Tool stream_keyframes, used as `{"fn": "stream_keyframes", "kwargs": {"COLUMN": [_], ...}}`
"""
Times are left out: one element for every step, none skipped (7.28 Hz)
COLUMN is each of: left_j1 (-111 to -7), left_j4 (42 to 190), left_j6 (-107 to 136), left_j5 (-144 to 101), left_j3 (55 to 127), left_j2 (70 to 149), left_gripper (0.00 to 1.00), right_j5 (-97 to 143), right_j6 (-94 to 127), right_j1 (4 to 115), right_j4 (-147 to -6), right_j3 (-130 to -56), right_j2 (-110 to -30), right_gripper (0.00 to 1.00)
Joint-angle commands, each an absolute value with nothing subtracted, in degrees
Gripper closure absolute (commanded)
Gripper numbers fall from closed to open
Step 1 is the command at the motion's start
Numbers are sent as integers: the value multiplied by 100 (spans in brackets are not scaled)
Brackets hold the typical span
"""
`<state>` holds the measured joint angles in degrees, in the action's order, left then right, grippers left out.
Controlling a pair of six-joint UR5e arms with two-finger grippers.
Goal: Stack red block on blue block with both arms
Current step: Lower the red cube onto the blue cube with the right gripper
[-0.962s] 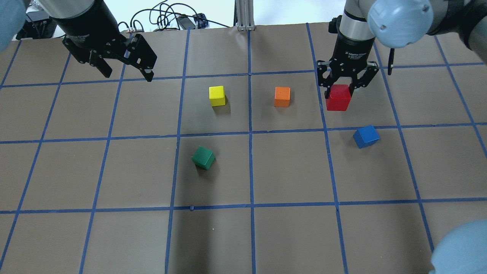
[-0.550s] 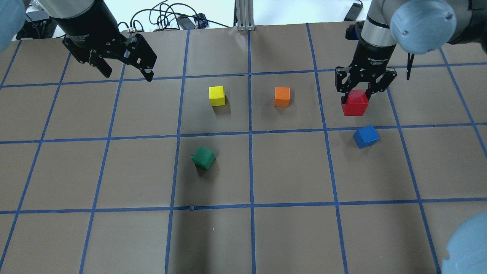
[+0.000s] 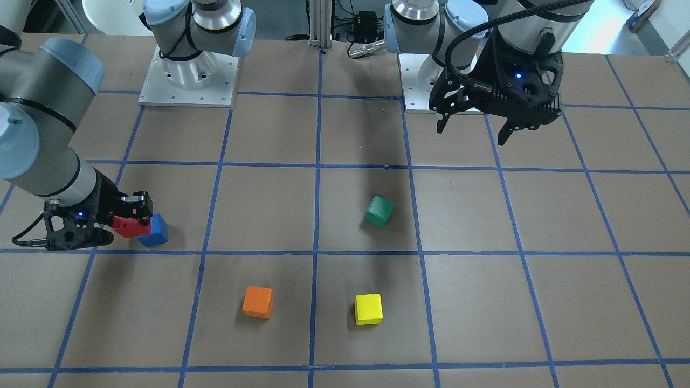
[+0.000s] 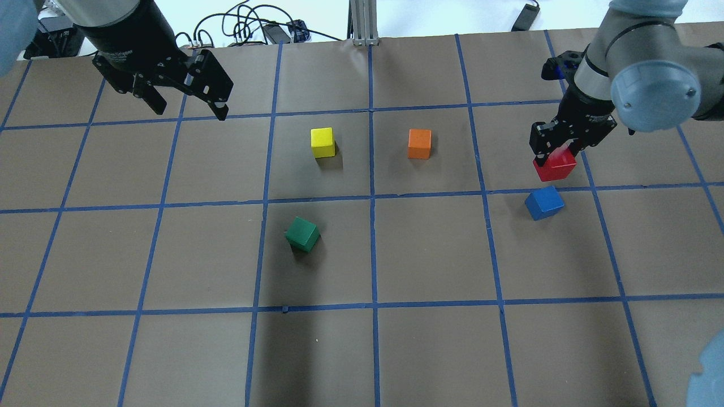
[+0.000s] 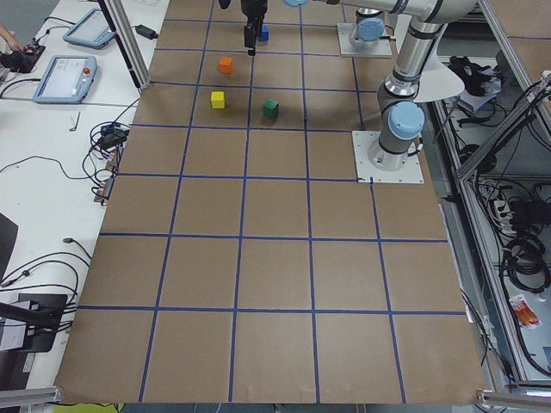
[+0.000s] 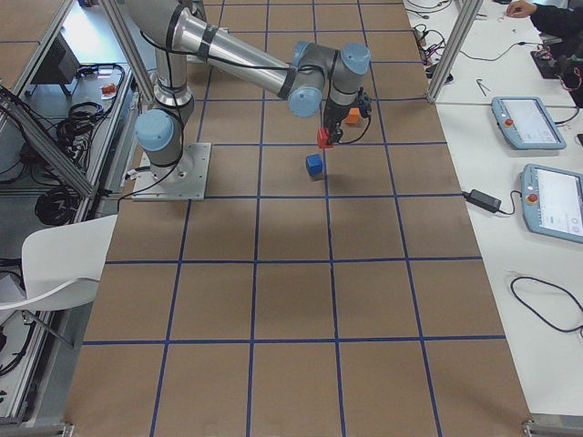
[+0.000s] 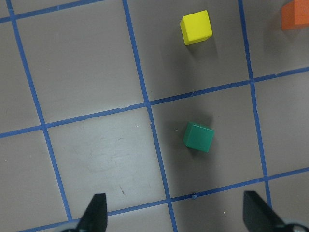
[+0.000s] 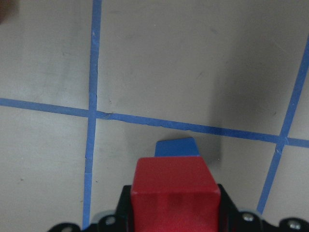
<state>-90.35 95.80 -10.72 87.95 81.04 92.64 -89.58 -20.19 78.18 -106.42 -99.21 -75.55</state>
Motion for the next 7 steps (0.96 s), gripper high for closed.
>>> {"fn": "stream_keyframes", "kwargs": {"left_j1": [-9035,-9035,-9035,-9035,-9035,-9035,-9035], "left_j4": [9580,9580,9580,9580,9580,9580,9580], "left_j6": [-1072,-1072,-1072,-1072,-1072,-1072,-1072], "left_j5": [8789,8798,8789,8798,8798,8798,8789], "left_j3": [8104,8104,8104,8104,8104,8104,8104], "left_j2": [9264,9264,9264,9264,9264,9264,9264], "left_gripper": [0,0,0,0,0,0,0], "right_j5": [-8965,-8982,-8974,-8974,-8974,-8956,-8947], "right_j6": [-2118,-2196,-2189,-2215,-2224,-2232,-2232], "right_j1": [7752,7735,7708,7647,7594,7594,7594], "right_j4": [-11175,-11432,-11478,-11644,-11672,-11672,-11707], "right_j3": [-10246,-10413,-10563,-10660,-10739,-10836,-10915], "right_j2": [-7602,-7603,-7663,-7673,-7673,-7673,-7673], "right_gripper": [100,100,100,100,100,100,100]}}
